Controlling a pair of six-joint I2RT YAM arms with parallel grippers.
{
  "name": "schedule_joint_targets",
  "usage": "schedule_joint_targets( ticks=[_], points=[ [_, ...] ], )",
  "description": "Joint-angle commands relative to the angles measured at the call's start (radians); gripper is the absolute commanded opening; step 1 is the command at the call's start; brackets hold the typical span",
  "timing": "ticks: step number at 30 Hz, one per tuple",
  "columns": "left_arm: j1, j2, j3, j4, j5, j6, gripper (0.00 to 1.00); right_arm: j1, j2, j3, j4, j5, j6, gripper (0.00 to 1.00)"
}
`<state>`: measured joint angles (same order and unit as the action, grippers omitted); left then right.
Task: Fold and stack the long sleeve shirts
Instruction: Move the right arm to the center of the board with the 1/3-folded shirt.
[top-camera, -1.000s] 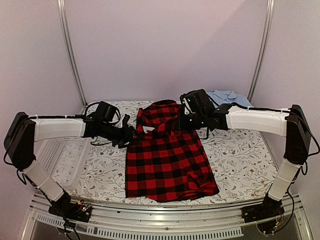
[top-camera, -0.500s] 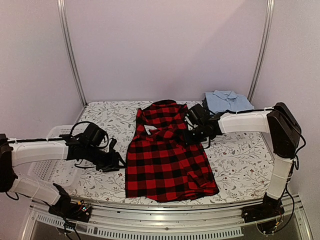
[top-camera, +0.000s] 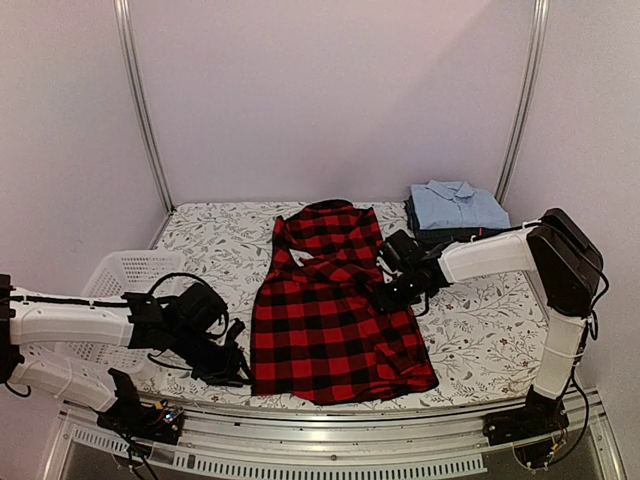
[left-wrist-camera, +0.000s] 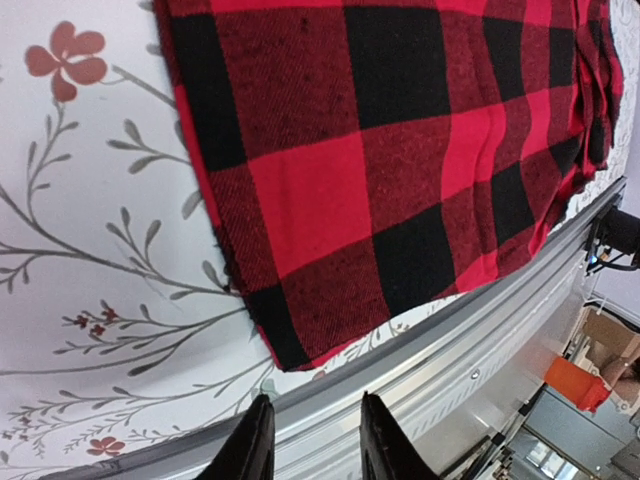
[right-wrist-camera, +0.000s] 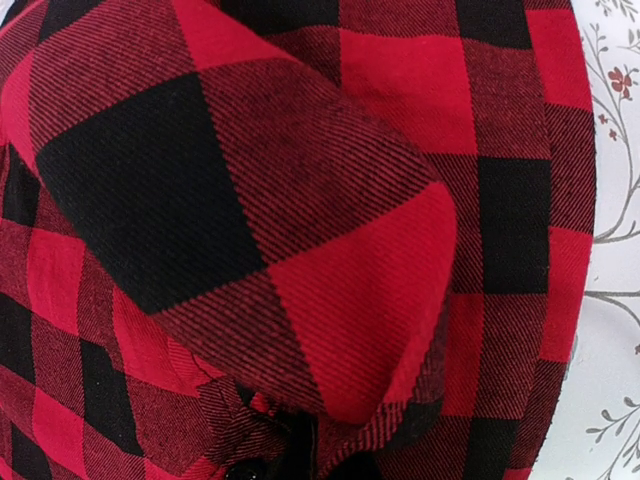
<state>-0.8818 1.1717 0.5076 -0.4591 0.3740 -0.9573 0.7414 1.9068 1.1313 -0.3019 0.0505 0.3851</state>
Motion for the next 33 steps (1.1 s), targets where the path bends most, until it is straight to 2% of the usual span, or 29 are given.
schedule_joint_targets(
  ticks=[1, 9, 13, 15, 21, 25, 33],
  points=[
    [-0.055, -0.016, -0.011, -0.008, -0.047, -0.111, 0.29, 0.032, 0.040, -0.047, -0.054, 0.005, 0.066, 0.00],
    [-0.117, -0.024, -0.030, -0.023, -0.101, -0.185, 0.29, 0.171, 0.057, -0.063, -0.045, -0.022, 0.234, 0.00],
    [-0.150, 0.002, -0.021, -0.027, -0.124, -0.212, 0.29, 0.195, 0.060, -0.044, -0.038, -0.018, 0.290, 0.00],
    [-0.162, 0.002, 0.006, -0.097, -0.185, -0.223, 0.28, 0.194, 0.048, -0.041, -0.037, -0.015, 0.302, 0.00],
    [-0.164, -0.120, 0.073, -0.334, -0.399, -0.287, 0.29, 0.194, 0.019, -0.009, -0.061, 0.004, 0.292, 0.00],
    [-0.156, -0.145, 0.079, -0.448, -0.485, -0.326, 0.28, 0.195, -0.005, 0.046, -0.094, 0.024, 0.263, 0.00],
    [-0.126, -0.102, 0.038, -0.407, -0.519, -0.327, 0.29, 0.194, -0.032, 0.136, -0.145, 0.028, 0.214, 0.00]
  ],
)
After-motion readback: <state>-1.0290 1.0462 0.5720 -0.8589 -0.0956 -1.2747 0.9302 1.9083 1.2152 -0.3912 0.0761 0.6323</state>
